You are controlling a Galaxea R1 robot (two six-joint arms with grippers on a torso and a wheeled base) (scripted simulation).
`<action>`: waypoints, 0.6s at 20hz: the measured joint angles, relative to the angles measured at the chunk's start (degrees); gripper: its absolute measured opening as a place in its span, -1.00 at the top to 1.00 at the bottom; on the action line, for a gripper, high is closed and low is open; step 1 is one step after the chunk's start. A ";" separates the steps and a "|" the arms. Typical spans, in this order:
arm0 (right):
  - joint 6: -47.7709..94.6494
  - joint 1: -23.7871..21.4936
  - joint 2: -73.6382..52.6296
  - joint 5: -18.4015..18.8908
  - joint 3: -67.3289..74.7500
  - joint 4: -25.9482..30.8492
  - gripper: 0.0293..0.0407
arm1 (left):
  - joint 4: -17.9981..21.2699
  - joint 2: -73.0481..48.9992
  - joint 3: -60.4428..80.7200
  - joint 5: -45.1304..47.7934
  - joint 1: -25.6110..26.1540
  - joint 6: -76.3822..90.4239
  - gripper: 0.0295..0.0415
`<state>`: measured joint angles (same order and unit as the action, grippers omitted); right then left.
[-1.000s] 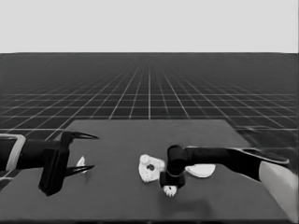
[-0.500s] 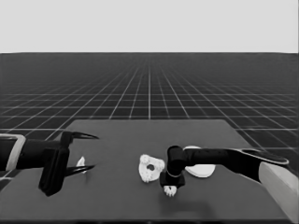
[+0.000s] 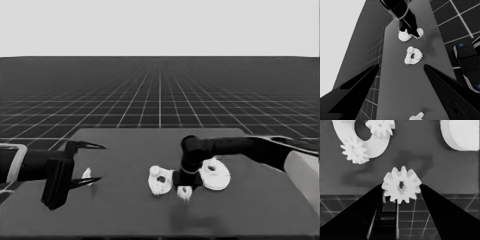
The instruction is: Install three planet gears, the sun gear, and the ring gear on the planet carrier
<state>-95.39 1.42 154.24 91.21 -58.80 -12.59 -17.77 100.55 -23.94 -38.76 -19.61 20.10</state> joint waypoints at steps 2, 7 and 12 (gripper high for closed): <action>-0.05 -0.42 0.00 -0.07 0.05 0.44 0.71 | 0.00 0.00 0.00 0.00 0.00 0.00 -0.49; 12.24 -2.99 15.65 -2.42 -28.03 3.05 0.71 | 0.00 0.00 0.00 0.00 0.00 0.00 -0.49; 17.01 -3.16 20.36 -3.03 -37.62 3.48 0.71 | 0.00 0.00 0.00 0.00 0.00 0.00 -0.49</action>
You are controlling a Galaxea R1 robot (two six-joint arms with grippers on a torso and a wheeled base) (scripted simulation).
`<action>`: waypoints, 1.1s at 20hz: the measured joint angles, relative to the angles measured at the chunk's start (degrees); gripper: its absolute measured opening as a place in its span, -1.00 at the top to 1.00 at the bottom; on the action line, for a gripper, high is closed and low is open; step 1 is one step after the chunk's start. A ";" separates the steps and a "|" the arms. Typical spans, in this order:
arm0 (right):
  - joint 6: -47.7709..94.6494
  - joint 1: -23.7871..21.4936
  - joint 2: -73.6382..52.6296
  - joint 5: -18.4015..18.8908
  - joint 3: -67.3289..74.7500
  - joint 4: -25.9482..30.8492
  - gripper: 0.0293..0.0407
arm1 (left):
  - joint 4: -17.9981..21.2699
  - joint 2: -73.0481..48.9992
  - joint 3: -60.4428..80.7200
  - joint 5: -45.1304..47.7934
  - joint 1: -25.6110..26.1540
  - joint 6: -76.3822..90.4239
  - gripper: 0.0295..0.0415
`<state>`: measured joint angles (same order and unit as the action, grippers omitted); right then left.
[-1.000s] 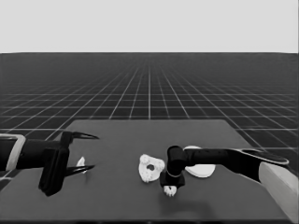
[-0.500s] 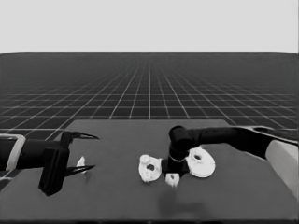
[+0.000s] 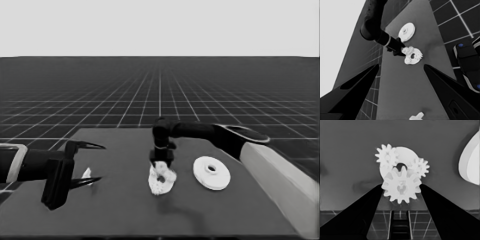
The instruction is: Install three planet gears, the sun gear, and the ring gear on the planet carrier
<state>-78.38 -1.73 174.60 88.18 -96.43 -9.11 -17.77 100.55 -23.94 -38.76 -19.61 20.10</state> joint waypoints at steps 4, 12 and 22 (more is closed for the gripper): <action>1.81 4.60 0.92 -1.32 -2.98 -4.40 0.71 | 0.00 0.00 0.00 0.00 0.00 0.00 -0.49; 2.93 6.96 1.44 -2.25 -4.87 -6.59 0.71 | 0.00 0.00 0.00 0.00 0.00 0.00 -0.49; -2.21 7.83 1.35 -2.26 -4.96 -6.59 0.72 | 0.00 0.00 0.00 0.00 0.00 0.00 -0.49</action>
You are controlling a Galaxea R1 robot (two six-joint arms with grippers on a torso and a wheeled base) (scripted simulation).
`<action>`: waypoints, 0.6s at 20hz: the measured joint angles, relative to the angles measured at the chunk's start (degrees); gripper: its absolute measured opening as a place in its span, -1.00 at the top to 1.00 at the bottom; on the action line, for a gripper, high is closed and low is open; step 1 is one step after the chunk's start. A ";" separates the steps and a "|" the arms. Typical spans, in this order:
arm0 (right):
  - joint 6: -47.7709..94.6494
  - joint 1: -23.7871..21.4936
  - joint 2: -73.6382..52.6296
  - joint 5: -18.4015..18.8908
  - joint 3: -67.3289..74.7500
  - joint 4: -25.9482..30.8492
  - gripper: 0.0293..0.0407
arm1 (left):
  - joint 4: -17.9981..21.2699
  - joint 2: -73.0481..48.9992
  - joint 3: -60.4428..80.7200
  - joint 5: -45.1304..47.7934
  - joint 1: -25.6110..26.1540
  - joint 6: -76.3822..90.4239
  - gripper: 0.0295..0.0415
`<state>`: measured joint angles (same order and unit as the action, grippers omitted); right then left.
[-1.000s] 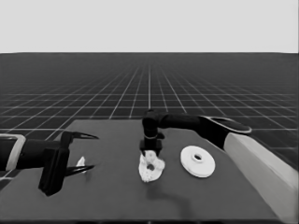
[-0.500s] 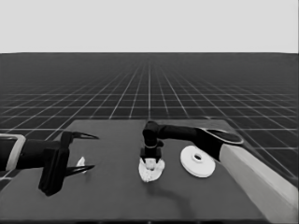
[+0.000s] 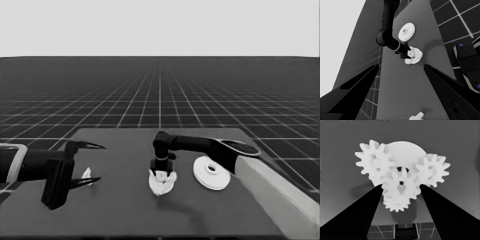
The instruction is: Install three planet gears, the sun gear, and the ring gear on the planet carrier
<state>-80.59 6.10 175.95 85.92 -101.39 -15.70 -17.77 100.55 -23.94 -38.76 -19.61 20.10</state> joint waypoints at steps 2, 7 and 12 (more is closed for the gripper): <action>-1.20 0.01 0.00 0.00 0.00 0.00 0.71 | 0.00 0.00 0.00 0.00 0.00 0.00 -0.49; -4.20 0.01 0.00 0.00 0.00 0.00 0.71 | 0.00 0.00 0.00 0.00 0.00 0.00 -0.49; -7.20 0.02 0.00 0.00 0.00 0.00 0.71 | 0.00 0.00 0.00 0.00 0.00 0.00 -0.49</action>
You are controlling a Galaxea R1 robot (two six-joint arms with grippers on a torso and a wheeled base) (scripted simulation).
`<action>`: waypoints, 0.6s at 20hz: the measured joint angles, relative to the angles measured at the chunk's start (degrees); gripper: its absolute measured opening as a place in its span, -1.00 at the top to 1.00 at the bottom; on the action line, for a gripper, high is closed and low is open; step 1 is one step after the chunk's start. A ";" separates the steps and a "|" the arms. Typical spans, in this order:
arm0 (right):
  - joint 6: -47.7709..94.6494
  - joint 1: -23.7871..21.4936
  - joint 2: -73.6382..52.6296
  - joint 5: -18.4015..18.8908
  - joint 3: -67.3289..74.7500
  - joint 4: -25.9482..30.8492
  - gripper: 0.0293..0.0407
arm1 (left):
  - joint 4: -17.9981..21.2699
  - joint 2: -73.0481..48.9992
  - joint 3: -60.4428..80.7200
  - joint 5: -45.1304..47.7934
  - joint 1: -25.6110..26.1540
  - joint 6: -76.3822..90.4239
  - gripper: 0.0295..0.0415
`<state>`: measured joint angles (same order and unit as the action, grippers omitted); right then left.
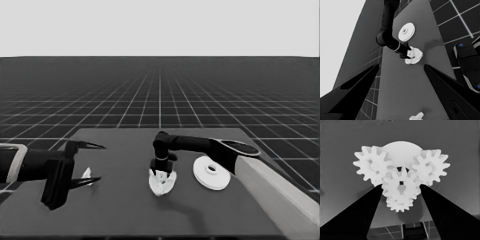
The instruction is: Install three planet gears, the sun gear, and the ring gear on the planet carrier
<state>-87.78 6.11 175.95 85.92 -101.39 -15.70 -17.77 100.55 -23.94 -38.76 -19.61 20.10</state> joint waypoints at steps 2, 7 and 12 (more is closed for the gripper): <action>-1.20 0.00 0.00 0.00 0.00 0.00 0.71 | 0.00 0.00 0.00 0.00 0.00 0.00 -0.49; -4.20 0.00 0.00 0.00 0.00 0.00 0.71 | 0.00 0.00 0.00 0.00 0.00 0.00 -0.49; -7.20 0.00 0.00 0.00 0.00 0.00 0.71 | 0.00 0.00 0.00 0.00 0.00 0.00 -0.49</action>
<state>-94.98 6.11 175.95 85.92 -101.39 -15.70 -17.77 100.55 -23.94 -38.76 -19.61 20.10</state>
